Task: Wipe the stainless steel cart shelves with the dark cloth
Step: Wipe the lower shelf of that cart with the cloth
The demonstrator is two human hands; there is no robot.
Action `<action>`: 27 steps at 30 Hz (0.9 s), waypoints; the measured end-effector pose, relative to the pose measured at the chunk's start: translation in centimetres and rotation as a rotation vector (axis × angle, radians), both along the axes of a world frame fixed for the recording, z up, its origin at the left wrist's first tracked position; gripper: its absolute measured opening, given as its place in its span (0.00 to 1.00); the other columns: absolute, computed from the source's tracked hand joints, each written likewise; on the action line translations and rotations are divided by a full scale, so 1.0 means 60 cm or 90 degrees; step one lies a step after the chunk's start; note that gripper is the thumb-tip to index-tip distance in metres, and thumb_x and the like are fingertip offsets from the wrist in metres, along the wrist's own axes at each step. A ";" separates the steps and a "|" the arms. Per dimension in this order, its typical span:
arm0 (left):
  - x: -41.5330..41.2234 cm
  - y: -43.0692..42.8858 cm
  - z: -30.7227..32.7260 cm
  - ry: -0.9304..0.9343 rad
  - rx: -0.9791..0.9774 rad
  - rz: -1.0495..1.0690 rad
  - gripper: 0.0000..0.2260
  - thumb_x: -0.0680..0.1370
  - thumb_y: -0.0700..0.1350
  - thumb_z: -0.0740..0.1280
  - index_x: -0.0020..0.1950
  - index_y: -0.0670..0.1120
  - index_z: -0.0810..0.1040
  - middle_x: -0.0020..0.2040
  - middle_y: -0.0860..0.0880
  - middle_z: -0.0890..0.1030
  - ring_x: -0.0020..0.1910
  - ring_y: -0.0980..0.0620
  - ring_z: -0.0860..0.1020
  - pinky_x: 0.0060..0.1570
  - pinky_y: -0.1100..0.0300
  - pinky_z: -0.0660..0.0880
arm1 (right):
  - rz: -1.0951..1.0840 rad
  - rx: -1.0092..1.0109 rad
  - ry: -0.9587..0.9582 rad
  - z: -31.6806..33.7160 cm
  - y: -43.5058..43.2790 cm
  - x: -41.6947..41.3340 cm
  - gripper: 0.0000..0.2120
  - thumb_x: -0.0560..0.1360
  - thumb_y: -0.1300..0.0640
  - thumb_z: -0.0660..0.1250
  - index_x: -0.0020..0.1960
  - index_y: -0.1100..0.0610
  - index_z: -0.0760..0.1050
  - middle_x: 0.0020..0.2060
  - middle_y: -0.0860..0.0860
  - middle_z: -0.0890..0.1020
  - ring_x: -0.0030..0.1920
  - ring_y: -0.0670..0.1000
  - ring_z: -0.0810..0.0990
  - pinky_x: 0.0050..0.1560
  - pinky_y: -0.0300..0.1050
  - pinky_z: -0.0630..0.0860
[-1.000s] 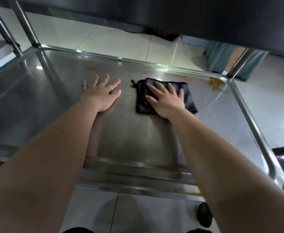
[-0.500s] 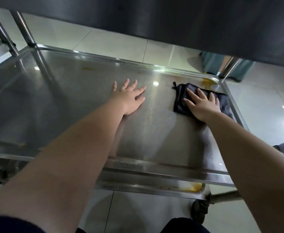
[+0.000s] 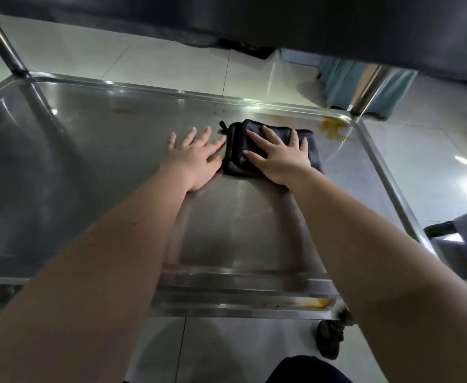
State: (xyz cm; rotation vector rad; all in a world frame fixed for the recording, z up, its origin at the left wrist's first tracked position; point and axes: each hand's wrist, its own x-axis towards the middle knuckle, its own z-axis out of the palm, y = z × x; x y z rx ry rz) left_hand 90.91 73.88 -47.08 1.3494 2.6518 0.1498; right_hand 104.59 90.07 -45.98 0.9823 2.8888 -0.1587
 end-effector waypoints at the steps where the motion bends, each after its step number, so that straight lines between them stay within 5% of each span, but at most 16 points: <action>1: 0.000 0.000 0.001 -0.002 -0.001 -0.002 0.23 0.83 0.62 0.45 0.78 0.66 0.47 0.81 0.57 0.42 0.80 0.51 0.41 0.75 0.41 0.36 | 0.004 0.000 -0.001 0.002 0.015 0.018 0.29 0.76 0.27 0.47 0.75 0.28 0.47 0.79 0.38 0.48 0.78 0.64 0.42 0.76 0.64 0.39; 8: 0.003 0.006 -0.003 0.004 -0.008 0.003 0.24 0.82 0.64 0.44 0.78 0.67 0.45 0.81 0.57 0.41 0.80 0.51 0.41 0.75 0.40 0.37 | -0.157 0.004 -0.053 0.004 0.126 0.200 0.30 0.76 0.27 0.44 0.76 0.30 0.45 0.79 0.40 0.48 0.79 0.62 0.44 0.77 0.61 0.42; 14: 0.000 0.008 -0.006 0.007 -0.014 0.003 0.24 0.82 0.64 0.44 0.78 0.66 0.46 0.81 0.56 0.42 0.80 0.50 0.41 0.75 0.40 0.36 | -0.105 0.024 -0.032 -0.005 0.015 0.258 0.35 0.69 0.25 0.37 0.75 0.28 0.42 0.79 0.39 0.48 0.79 0.63 0.43 0.77 0.60 0.40; 21: 0.001 -0.027 0.012 -0.082 0.069 -0.053 0.23 0.84 0.57 0.50 0.79 0.62 0.52 0.81 0.52 0.47 0.80 0.48 0.44 0.76 0.43 0.39 | -0.099 0.027 -0.022 -0.005 -0.044 0.260 0.31 0.73 0.27 0.42 0.76 0.29 0.43 0.79 0.38 0.47 0.79 0.61 0.42 0.77 0.59 0.38; 27: 0.009 -0.185 0.014 0.004 -0.037 -0.087 0.25 0.82 0.64 0.44 0.79 0.65 0.45 0.81 0.54 0.43 0.80 0.47 0.41 0.75 0.40 0.38 | -0.097 0.020 -0.044 -0.002 -0.045 0.259 0.33 0.72 0.26 0.40 0.76 0.30 0.43 0.79 0.39 0.47 0.79 0.62 0.43 0.77 0.60 0.40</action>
